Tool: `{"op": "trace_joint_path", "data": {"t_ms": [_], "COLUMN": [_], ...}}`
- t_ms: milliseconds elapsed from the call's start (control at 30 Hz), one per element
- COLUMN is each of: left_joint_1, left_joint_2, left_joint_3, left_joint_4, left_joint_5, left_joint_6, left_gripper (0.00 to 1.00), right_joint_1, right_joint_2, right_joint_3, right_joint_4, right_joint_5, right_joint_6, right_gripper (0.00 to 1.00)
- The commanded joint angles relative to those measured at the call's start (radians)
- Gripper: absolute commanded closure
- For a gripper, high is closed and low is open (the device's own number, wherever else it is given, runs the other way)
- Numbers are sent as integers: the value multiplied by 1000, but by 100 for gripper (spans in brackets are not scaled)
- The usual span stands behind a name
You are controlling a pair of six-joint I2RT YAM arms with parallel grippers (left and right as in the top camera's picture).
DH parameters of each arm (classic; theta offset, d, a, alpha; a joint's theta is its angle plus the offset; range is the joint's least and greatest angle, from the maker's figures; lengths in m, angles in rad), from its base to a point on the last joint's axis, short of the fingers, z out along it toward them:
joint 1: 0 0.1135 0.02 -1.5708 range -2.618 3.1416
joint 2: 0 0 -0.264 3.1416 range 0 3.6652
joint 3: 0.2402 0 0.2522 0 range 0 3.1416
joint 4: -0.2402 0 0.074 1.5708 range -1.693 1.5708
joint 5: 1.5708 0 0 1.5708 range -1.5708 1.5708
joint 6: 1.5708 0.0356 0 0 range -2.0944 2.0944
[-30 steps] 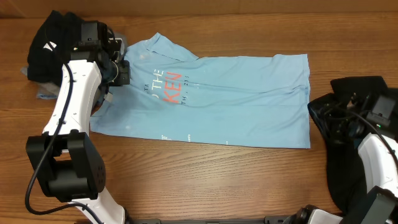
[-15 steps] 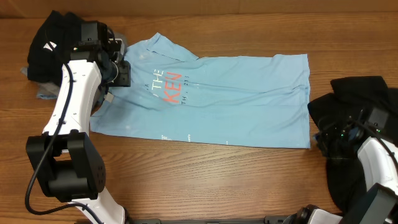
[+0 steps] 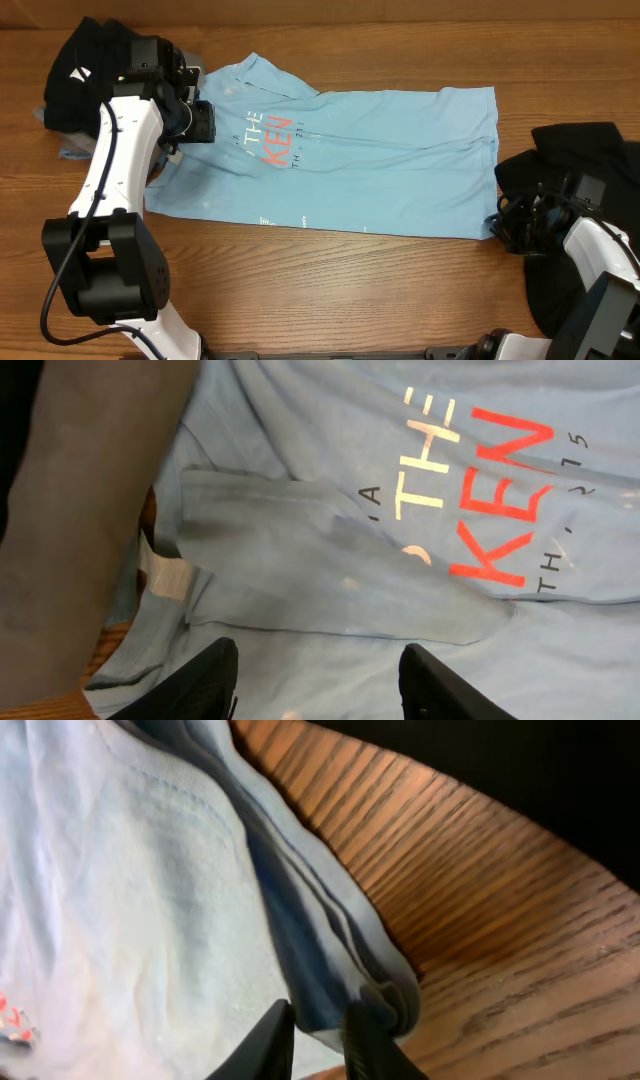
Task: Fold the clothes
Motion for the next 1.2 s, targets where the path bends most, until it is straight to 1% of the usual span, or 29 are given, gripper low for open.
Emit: {"op": "trace_joint_path", "data": {"t_ms": [0,33,67,100,133,167,200,267,367,400,433,533,633,833,1000,1100,1133,1167], "left_joint_1": [-2,-2,-2,-2,-2,-2,-2,-2,-2,-2,-2,-2,-2,-2,-2,-2,-2,-2], "left_joint_2": [3,3,3,3,3,3,3,3,3,3,3,3,3,3,3,3,3,3], "left_joint_3": [20,20,20,20,20,20,20,20,20,20,20,20,20,20,20,20,20,20], "left_joint_4": [-2,0,1,1,1,1,1,1,1,1,1,1,0,-2,-2,-3,-6,-9], "left_joint_5": [21,21,21,21,21,21,21,21,21,21,21,21,20,17,17,17,16,13], "left_joint_6": [9,9,9,9,9,9,9,9,9,9,9,9,10,10,10,10,10,11], "left_gripper": [44,44,45,45,44,45,45,45,45,44,45,44,44,42,42,39,37,36], "right_joint_1": [3,3,3,3,3,3,3,3,3,3,3,3,0,-26,-26,-26,-26,-26], "right_joint_2": [0,0,0,0,0,0,0,0,0,0,0,0,-3,-12,-12,-12,-12,-12], "right_joint_3": [-9,-9,-9,-9,-9,-9,-9,-9,-9,-9,-9,-8,19,140,146,146,146,146], "right_joint_4": [-22,-33,-46,-49,-49,-47,-44,-34,-22,-22,-24,-29,-54,-230,-317,-352,-359,-362], "right_joint_5": [-14,6,34,53,71,89,97,96,95,95,95,84,85,169,233,298,306,305], "right_joint_6": [-29,-29,-29,-29,-28,-28,-28,-28,-28,-29,-29,-29,-29,6,33,64,67,67], "right_gripper": [80,81,85,85,80,71,71,76,75,79,85,96,96,96,96,96,94,87]}}
